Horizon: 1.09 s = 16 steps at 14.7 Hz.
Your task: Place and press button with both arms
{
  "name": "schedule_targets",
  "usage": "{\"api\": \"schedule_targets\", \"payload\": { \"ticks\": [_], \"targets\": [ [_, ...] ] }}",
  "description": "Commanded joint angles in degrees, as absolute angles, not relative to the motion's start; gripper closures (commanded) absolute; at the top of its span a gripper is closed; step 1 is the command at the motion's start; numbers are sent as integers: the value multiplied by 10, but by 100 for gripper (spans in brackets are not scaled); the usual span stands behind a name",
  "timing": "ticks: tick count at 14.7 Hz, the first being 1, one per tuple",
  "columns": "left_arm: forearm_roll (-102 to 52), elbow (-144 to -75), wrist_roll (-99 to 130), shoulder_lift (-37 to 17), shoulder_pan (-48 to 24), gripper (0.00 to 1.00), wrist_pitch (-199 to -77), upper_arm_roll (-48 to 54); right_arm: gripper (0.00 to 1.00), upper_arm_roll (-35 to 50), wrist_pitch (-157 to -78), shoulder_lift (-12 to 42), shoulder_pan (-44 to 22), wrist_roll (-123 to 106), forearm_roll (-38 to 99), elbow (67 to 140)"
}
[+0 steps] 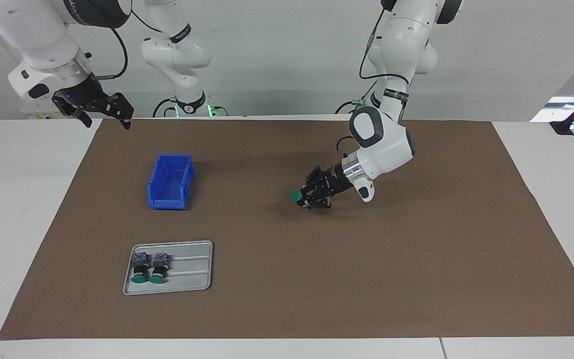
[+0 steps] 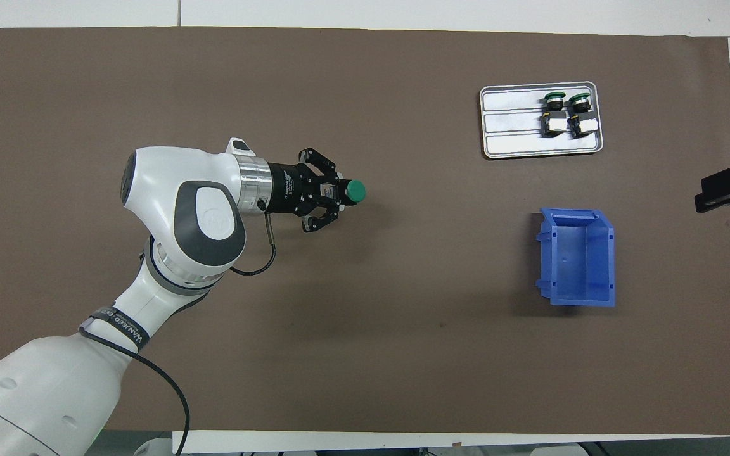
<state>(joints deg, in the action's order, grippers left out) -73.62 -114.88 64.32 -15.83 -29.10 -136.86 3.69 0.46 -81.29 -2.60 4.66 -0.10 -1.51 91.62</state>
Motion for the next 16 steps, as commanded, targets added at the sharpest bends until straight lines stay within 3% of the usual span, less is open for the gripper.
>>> {"api": "schedule_targets", "payload": {
  "ticks": [1,8,16],
  "targets": [
    [-826,-1197,556,-135,-287,87,-1377,40,0,8,-818,-40,51,-11,-19,933],
    [-874,-1217,472,-141,-215,86,-1209,40,0,8,-818,-40,51,-11,-19,933],
    [-1001,-1274,355,-165,-200,86,-1168,40,0,8,-818,-40,51,-11,-19,933]
  ]
}}
